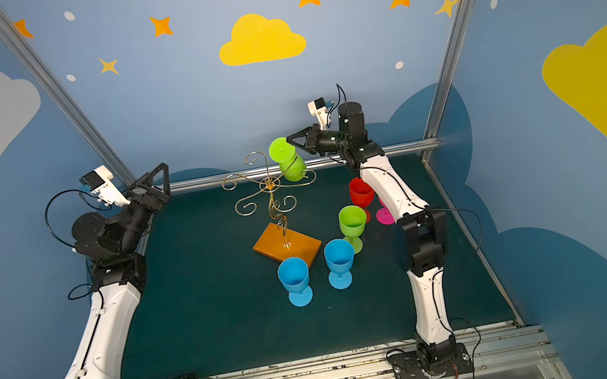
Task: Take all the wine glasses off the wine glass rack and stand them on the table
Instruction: 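Close the right gripper on the foot of the hanging lime-green glass, then lift the lime-green glass off the rack hook with the right gripper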
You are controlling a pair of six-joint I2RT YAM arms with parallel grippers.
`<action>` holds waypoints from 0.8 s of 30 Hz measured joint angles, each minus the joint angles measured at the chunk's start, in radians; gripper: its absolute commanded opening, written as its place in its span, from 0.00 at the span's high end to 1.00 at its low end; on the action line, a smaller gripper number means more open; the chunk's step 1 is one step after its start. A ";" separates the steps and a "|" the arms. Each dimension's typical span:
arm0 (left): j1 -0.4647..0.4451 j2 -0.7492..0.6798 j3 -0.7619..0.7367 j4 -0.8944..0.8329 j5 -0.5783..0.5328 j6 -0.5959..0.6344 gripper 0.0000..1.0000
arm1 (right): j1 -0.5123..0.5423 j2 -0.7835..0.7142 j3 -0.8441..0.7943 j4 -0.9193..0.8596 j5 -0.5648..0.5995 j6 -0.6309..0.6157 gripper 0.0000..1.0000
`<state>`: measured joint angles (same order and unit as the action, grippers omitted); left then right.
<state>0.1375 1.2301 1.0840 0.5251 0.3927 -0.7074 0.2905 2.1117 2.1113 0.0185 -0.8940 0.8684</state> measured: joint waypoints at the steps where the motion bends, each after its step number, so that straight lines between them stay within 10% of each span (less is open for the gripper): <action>1: 0.000 -0.001 0.000 0.001 0.000 0.000 0.07 | 0.000 0.000 0.000 0.004 -0.001 0.004 1.00; 24: 0.000 -0.008 0.000 0.000 0.000 0.000 0.07 | -0.035 -0.076 -0.144 0.107 -0.005 0.075 1.00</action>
<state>0.1375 1.2221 1.0836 0.5251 0.3927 -0.7078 0.2558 2.0357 1.9671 0.1253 -0.8993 0.9432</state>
